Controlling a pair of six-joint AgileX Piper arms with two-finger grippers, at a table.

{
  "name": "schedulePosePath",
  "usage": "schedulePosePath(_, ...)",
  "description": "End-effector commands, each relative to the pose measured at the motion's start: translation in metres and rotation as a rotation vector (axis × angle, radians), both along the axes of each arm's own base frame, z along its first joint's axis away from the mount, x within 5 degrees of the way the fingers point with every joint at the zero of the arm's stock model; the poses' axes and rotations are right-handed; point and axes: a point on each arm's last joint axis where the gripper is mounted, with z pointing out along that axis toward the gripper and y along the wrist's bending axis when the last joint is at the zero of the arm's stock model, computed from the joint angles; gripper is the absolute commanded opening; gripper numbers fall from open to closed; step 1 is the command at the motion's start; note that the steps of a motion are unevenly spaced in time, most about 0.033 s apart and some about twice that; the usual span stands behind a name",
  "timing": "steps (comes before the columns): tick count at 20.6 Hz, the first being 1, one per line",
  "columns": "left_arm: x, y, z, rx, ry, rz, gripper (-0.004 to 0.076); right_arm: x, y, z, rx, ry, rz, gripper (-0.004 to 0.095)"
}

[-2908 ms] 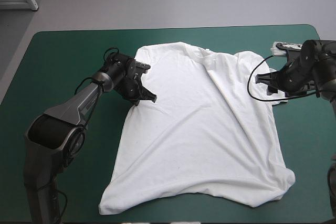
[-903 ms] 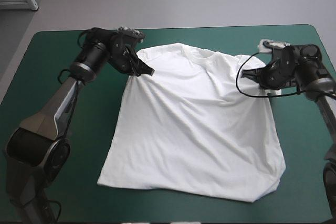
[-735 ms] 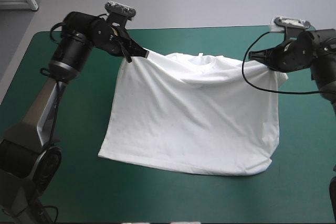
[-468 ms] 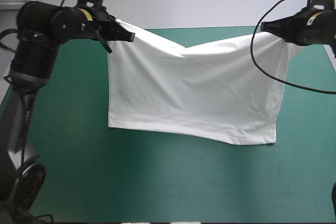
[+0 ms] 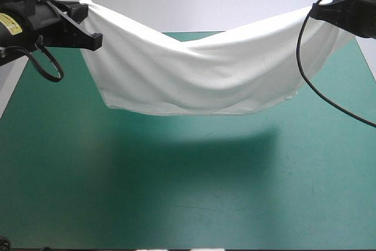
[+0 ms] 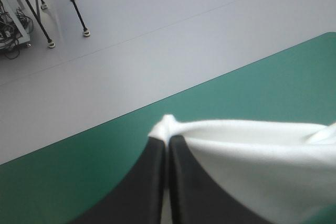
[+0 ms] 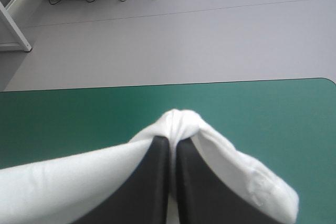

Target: Fold the cloth

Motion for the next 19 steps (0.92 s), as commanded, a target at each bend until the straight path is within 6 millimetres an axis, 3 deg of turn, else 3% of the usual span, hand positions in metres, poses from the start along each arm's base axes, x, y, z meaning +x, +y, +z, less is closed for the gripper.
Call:
schedulePosePath(1, 0.005, 0.003, 0.013, -0.009, -0.136, 0.046, -0.0009, 0.001, 0.0, 0.006, -0.015, -0.055, 0.002, -0.0019)
schedulePosePath(4, 0.036, -0.003, 0.006, 0.041, -0.168, 0.101, -0.0009, 0.031, 0.001, -0.004, -0.033, -0.041, -0.003, -0.0019)
schedulePosePath(9, 0.11, -0.022, -0.023, 0.082, -0.209, 0.211, -0.0009, 0.098, 0.007, -0.025, -0.049, -0.101, -0.003, -0.0019)
schedulePosePath(13, 0.139, -0.027, -0.026, 0.004, -0.333, 0.209, -0.0009, 0.121, 0.007, -0.029, -0.054, -0.184, -0.013, -0.0019)
schedulePosePath(16, 0.171, -0.008, -0.054, -0.087, -0.177, 0.268, -0.0009, 0.14, 0.007, -0.05, -0.082, -0.083, -0.022, -0.0019)
schedulePosePath(19, 0.186, -0.002, -0.081, -0.1, 0.002, 0.289, -0.0009, 0.16, 0.006, -0.082, -0.051, 0.095, -0.032, -0.0019)
